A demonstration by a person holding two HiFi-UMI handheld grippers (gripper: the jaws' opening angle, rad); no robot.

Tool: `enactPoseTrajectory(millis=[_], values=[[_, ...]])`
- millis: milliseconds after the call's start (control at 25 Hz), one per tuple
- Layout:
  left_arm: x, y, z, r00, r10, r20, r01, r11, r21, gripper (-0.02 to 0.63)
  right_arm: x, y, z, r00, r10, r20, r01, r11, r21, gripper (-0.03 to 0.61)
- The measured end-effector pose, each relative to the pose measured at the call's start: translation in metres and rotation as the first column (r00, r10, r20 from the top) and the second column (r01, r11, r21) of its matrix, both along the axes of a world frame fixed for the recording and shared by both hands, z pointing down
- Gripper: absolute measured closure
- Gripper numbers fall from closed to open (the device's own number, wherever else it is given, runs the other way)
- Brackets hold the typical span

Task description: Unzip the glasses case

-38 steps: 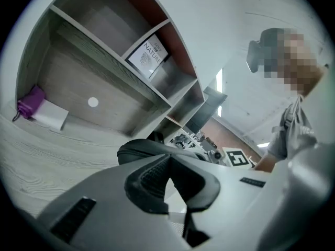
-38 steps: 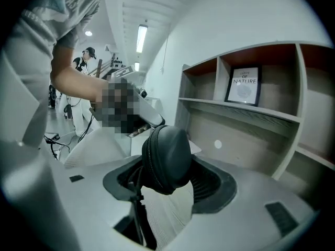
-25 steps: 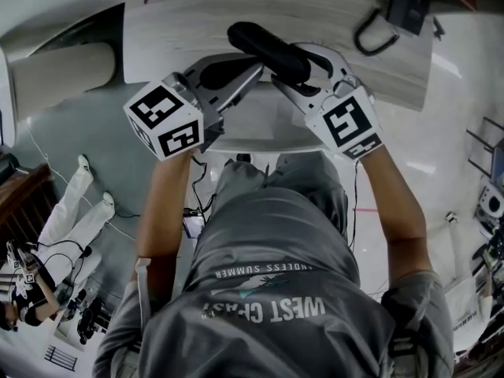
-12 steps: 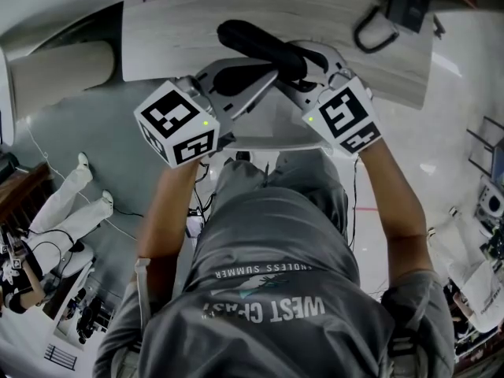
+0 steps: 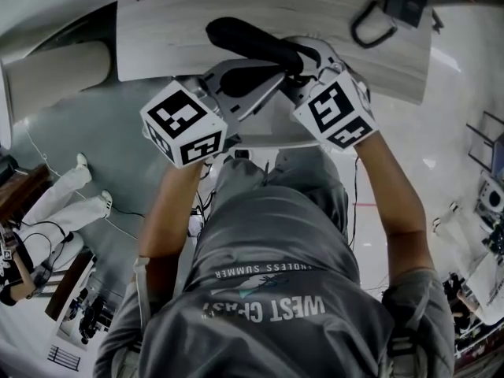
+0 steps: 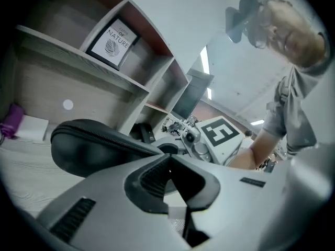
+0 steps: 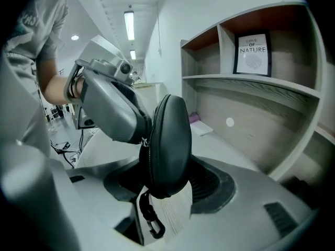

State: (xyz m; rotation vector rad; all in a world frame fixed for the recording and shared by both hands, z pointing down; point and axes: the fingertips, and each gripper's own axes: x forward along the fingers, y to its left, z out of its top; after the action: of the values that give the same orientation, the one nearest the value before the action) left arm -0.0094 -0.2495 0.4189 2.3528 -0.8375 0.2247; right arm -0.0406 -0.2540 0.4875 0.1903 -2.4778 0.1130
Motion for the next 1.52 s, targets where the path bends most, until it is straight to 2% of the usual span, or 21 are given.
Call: enactPoseTrajectory(millis=[160, 320, 560, 800, 1120, 1360, 1520], values=[[-0.003, -0.005, 0.02, 0.998, 0.005, 0.06, -0.006, 1.0, 0.003, 0.612, 0.001, -0.006, 0.019, 0.999, 0.004, -0.037, -0.004, 1.0, 0.013, 0.336], [-0.005, -0.004, 0.046, 0.992, 0.024, 0.12, -0.022, 0.999, -0.023, 0.612, 0.001, -0.009, 0.048, 0.997, -0.026, -0.078, 0.032, 0.996, 0.08, 0.334], [-0.017, 0.001, 0.077, 0.992, 0.022, 0.127, -0.011, 0.996, -0.089, 0.611, 0.001, -0.016, 0.09, 0.991, -0.058, -0.121, 0.078, 0.983, 0.165, 0.333], [-0.043, -0.003, 0.087, 0.99, -0.036, 0.135, 0.05, 0.994, -0.102, 0.609, 0.001, -0.019, 0.131, 0.978, -0.114, -0.174, 0.154, 0.958, 0.242, 0.33], [-0.08, -0.008, 0.087, 0.982, -0.118, 0.149, 0.132, 0.988, -0.083, 0.611, 0.009, -0.037, 0.175, 0.948, -0.152, -0.279, 0.259, 0.88, 0.399, 0.324], [-0.1, -0.013, 0.081, 0.973, -0.159, 0.164, 0.169, 0.984, -0.049, 0.611, 0.02, -0.053, 0.195, 0.918, -0.184, -0.352, 0.351, 0.792, 0.5, 0.314], [-0.111, -0.01, 0.077, 0.966, -0.187, 0.176, 0.196, 0.98, -0.034, 0.611, 0.034, -0.054, 0.207, 0.866, -0.222, -0.449, 0.455, 0.725, 0.518, 0.299]])
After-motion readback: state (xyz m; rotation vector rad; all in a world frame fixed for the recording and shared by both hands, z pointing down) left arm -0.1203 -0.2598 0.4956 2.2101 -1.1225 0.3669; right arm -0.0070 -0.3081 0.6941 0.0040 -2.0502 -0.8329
